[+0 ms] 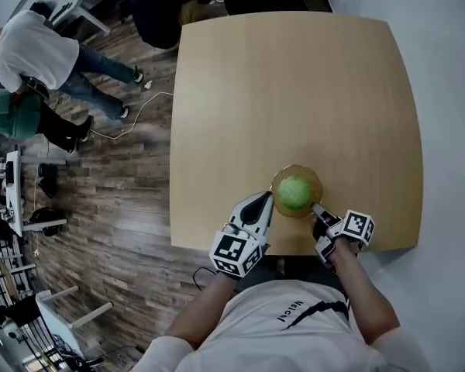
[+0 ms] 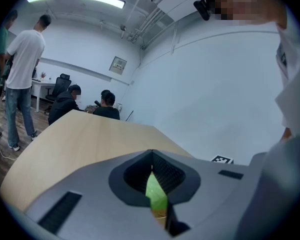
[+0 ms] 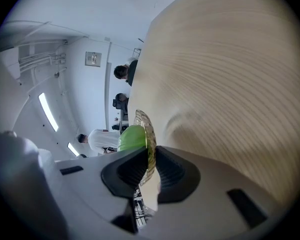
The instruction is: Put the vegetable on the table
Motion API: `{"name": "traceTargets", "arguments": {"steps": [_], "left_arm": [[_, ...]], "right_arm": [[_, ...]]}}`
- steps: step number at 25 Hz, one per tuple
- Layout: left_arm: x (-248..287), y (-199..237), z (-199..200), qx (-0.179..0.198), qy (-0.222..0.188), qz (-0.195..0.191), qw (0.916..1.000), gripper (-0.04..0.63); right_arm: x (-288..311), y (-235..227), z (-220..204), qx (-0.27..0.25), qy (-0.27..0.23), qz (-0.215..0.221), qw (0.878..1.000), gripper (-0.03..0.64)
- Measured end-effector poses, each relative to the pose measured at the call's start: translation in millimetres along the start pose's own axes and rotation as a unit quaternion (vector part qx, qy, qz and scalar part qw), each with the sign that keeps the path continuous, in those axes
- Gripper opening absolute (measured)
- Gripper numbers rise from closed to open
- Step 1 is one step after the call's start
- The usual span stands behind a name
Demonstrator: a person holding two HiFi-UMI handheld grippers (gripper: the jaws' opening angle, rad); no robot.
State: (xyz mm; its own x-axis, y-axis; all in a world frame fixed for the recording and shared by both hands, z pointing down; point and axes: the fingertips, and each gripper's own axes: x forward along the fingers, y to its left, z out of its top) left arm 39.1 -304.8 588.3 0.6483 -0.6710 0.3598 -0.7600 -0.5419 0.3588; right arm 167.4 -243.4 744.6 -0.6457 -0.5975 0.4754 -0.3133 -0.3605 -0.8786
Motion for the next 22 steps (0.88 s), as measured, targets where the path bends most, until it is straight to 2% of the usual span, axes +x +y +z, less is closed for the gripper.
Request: {"name": "traceTargets", "arguments": {"steps": [14,22], "left_arm": [[4.2,14.8,-21.6,-0.011,0.018,0.026,0.9994,0.014],[0.7,13.0,-15.6,-0.015,0.015,0.027,0.9994,0.014]], "right_arm": [[24.2,-33.0,6.0,-0.007,0.015,-0.021,1.000,0.057],[26.8,-33.1,9.1,-0.015,0.016,-0.026,0.999,0.055]]}}
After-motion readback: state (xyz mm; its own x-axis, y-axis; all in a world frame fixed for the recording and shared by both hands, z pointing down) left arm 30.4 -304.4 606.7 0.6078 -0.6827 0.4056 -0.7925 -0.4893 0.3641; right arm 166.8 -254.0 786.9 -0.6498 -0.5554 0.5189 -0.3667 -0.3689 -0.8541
